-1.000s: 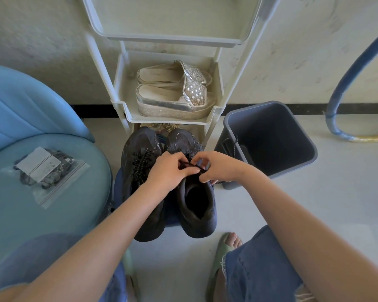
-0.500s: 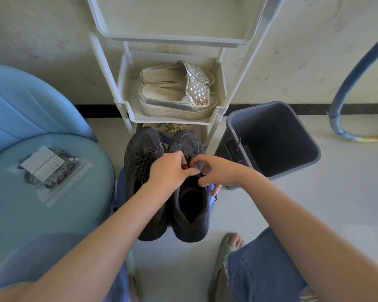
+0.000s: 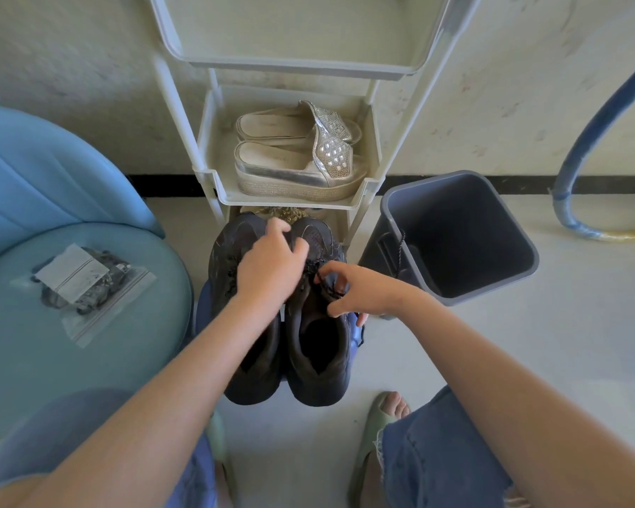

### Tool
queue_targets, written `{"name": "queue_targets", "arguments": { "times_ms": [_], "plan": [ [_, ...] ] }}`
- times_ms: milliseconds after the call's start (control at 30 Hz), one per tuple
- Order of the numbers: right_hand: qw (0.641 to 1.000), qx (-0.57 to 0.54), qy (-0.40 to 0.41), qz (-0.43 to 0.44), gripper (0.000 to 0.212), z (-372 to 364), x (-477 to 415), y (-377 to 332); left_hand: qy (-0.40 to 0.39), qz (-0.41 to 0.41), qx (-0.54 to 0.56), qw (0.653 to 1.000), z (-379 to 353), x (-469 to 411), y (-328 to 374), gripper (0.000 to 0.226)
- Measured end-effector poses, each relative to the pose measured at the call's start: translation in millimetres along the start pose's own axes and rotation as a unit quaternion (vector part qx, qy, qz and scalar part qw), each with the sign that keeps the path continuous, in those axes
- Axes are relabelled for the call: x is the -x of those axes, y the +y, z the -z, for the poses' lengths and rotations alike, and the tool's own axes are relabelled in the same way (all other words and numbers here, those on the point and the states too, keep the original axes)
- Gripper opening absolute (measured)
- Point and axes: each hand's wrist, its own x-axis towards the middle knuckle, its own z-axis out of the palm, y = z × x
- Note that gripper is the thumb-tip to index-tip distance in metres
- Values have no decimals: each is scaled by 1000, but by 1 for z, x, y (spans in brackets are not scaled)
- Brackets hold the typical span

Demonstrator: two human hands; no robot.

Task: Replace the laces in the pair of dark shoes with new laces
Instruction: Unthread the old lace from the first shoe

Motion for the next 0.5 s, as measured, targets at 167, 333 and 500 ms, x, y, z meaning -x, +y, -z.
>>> {"name": "queue_targets", "arguments": {
  "times_ms": [167, 333, 500],
  "plan": [
    [1000, -20, -19, -1, 61, 3, -1, -1, -93, -105, -148, 979, -12, 13, 5, 26],
    [1000, -17, -19, -2, 64, 3, -1, -1, -95, -153, -246, 952, -9, 8, 4, 21],
    [999, -33, -20, -1, 58, 4, 3, 2, -62, -197, -313, 927, -14, 8, 0, 16]
  ]
}}
